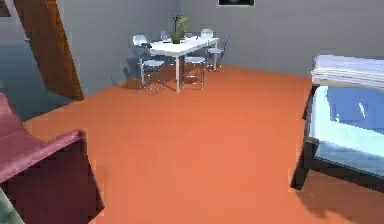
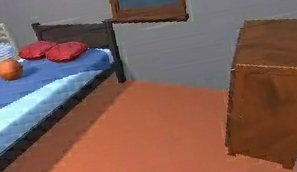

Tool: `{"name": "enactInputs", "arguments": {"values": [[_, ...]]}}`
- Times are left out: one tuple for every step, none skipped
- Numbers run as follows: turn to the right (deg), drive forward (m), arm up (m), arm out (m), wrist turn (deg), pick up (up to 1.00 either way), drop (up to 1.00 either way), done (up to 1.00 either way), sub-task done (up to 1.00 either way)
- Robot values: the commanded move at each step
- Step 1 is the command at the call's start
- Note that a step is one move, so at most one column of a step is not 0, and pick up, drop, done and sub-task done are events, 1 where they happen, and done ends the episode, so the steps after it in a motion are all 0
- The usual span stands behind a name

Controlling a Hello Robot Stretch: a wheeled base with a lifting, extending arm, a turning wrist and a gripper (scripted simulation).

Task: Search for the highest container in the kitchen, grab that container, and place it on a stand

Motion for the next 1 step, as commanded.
{"name": "enactInputs", "arguments": {"values": [[45.0,0.00,0.00,0.00,0.0,0.00,0.00,0.00,0.00]]}}
